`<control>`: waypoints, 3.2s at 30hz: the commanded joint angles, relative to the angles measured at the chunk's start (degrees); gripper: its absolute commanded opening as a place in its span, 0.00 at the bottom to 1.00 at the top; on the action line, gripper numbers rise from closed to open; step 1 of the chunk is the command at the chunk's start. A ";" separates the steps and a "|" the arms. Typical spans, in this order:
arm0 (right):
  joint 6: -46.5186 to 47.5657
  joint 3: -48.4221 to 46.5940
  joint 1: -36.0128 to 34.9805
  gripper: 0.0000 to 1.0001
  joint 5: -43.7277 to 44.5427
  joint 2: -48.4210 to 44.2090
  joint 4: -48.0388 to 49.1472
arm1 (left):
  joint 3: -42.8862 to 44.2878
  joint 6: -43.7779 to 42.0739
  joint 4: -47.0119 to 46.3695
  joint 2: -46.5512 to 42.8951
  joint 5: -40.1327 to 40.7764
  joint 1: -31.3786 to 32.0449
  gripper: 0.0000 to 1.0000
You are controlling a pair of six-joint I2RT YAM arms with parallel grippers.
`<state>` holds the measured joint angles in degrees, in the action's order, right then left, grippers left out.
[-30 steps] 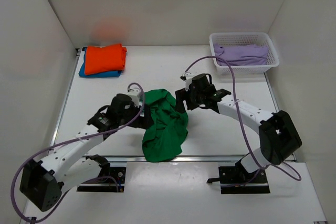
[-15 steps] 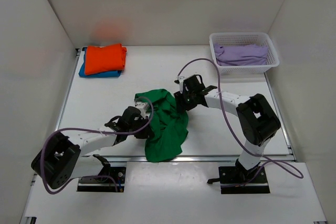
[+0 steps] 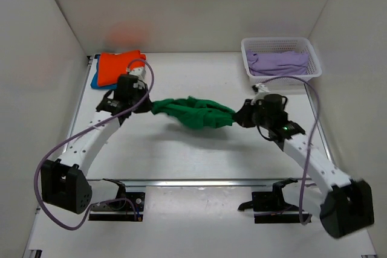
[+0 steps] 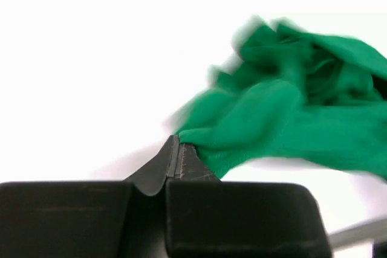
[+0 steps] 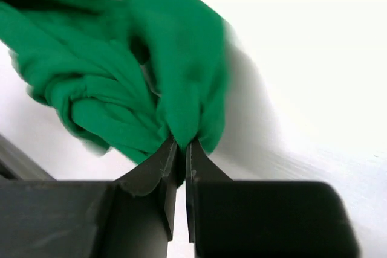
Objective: Fold and stack the t-shirts
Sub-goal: Flatten out the tshirt
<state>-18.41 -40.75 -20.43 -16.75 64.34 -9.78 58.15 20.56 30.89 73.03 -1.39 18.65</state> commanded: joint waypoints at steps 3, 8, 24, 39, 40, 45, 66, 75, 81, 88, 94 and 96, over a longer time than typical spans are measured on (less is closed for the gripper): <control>-7.34 6.56 9.08 0.00 -3.90 -10.63 0.22 | 8.01 -10.79 11.02 5.42 9.11 -5.03 0.00; -7.25 8.41 12.60 0.01 -5.31 -10.46 -1.20 | 16.98 -12.03 16.20 19.50 9.75 -4.15 0.00; -5.67 9.38 18.40 0.13 -6.63 -43.84 -2.26 | 27.71 -15.81 27.29 -5.18 11.76 -7.14 0.00; -6.90 16.84 16.48 0.35 -14.27 -34.92 -1.13 | 13.82 -15.99 13.32 10.72 9.39 -12.50 0.22; -7.42 17.37 13.86 0.35 -14.10 -31.50 -0.51 | 14.09 -16.16 13.14 10.72 8.52 -13.20 0.19; -7.50 16.85 -1.98 0.52 -2.68 -18.06 7.12 | 13.40 -16.16 12.88 9.23 9.56 -12.77 0.12; -26.41 9.91 -10.06 0.54 -16.91 13.35 31.93 | 6.27 -14.93 10.94 2.02 7.19 -12.33 0.06; -30.01 7.18 -13.76 0.56 -17.87 21.52 34.82 | 4.43 -14.84 10.85 0.88 6.58 -12.77 0.12; -28.01 -0.97 -10.25 0.00 -20.16 21.37 33.62 | 9.69 -13.88 14.19 0.97 6.05 -13.38 0.00; -15.69 -13.12 -0.52 0.00 -18.39 1.97 12.35 | 32.52 -13.79 22.28 -2.45 11.39 -13.81 0.00; -13.24 -15.05 18.02 0.00 -21.75 -14.47 2.68 | 38.36 -12.82 22.19 -4.31 19.23 -14.87 0.00; -9.64 -15.50 22.86 0.01 -18.94 -17.90 -3.81 | 37.13 -13.35 21.58 -4.83 19.32 -15.14 0.00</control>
<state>-33.78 -55.13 -1.76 -36.32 50.04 -2.55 96.12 7.11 50.94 67.55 13.80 4.69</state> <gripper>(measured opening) 0.010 0.015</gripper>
